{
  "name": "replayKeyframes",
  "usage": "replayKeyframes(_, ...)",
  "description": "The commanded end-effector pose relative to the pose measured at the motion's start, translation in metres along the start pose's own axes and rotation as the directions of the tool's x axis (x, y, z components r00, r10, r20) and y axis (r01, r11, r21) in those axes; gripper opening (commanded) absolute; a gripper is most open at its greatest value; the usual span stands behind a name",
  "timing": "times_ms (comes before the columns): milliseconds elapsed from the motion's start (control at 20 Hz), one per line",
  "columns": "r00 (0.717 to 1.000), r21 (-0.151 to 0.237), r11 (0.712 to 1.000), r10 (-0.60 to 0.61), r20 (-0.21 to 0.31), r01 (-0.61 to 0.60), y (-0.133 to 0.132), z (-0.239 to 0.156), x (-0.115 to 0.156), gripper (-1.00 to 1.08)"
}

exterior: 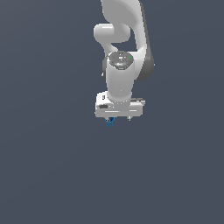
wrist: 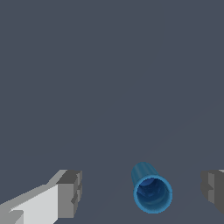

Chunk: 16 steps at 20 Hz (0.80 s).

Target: Pick up the object and move it to a goal position.

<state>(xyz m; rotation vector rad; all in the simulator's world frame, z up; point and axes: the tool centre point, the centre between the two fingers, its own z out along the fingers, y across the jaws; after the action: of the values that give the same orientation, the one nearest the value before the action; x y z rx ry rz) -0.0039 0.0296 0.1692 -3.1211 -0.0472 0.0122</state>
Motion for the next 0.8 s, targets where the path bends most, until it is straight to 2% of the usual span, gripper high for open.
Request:
replayKeyframes(0, 1.0, 0.0, 1.0, 0.0, 0.0, 0.0, 0.0, 0.0, 0.0, 1.0)
replayKeyframes(150, 1.0, 0.002, 1.0, 0.016, 0.0, -0.016, 0.006, -0.001, 0.0, 1.0)
replayKeyframes(400, 0.997, 0.009, 0.997, 0.081, -0.001, -0.081, 0.03, -0.005, 0.0, 1.0)
replayKeyframes(750, 0.996, 0.009, 0.996, 0.094, -0.001, -0.094, 0.031, -0.003, -0.002, 1.0)
